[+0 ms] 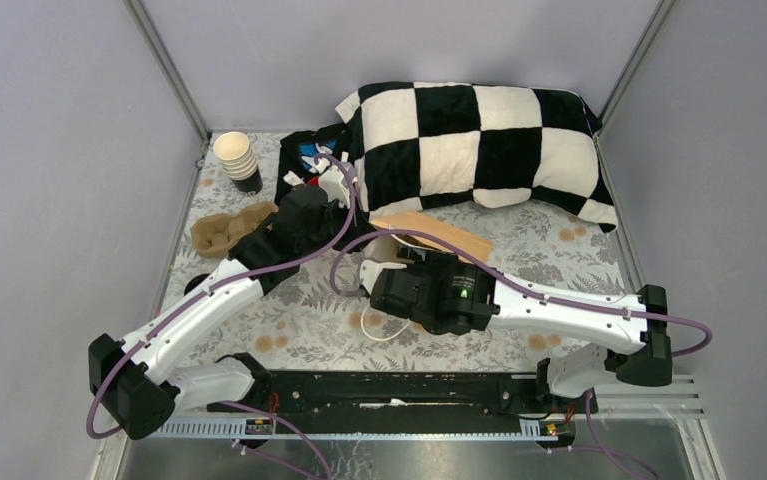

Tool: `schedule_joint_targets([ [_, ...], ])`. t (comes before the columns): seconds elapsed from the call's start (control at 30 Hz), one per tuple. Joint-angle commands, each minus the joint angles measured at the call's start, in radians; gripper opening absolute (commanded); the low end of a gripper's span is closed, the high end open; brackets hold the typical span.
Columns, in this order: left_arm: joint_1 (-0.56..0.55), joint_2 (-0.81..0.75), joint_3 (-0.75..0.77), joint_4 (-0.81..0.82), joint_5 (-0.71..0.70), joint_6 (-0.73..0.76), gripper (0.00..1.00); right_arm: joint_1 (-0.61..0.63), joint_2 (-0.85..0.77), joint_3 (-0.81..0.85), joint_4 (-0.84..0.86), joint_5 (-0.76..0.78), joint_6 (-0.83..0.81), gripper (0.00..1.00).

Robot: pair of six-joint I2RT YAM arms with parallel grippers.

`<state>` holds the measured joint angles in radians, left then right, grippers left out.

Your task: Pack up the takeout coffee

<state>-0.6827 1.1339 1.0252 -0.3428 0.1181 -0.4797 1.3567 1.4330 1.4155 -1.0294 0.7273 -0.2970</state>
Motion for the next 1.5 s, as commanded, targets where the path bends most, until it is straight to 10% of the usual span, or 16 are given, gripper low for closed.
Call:
schedule_joint_targets([
  [0.0,-0.007,-0.012,-0.006,0.04,0.015,-0.021,0.05,-0.017,-0.101,-0.073,0.132,-0.009,-0.146,0.42],
  [0.57,-0.008,0.111,0.203,-0.252,-0.05,-0.044,0.04,-0.093,-0.297,-0.157,0.232,-0.306,-0.174,0.39],
  [1.47,-0.005,0.207,0.377,-0.376,-0.114,0.005,0.05,-0.1,-0.414,-0.261,0.266,-0.311,-0.308,0.39],
])
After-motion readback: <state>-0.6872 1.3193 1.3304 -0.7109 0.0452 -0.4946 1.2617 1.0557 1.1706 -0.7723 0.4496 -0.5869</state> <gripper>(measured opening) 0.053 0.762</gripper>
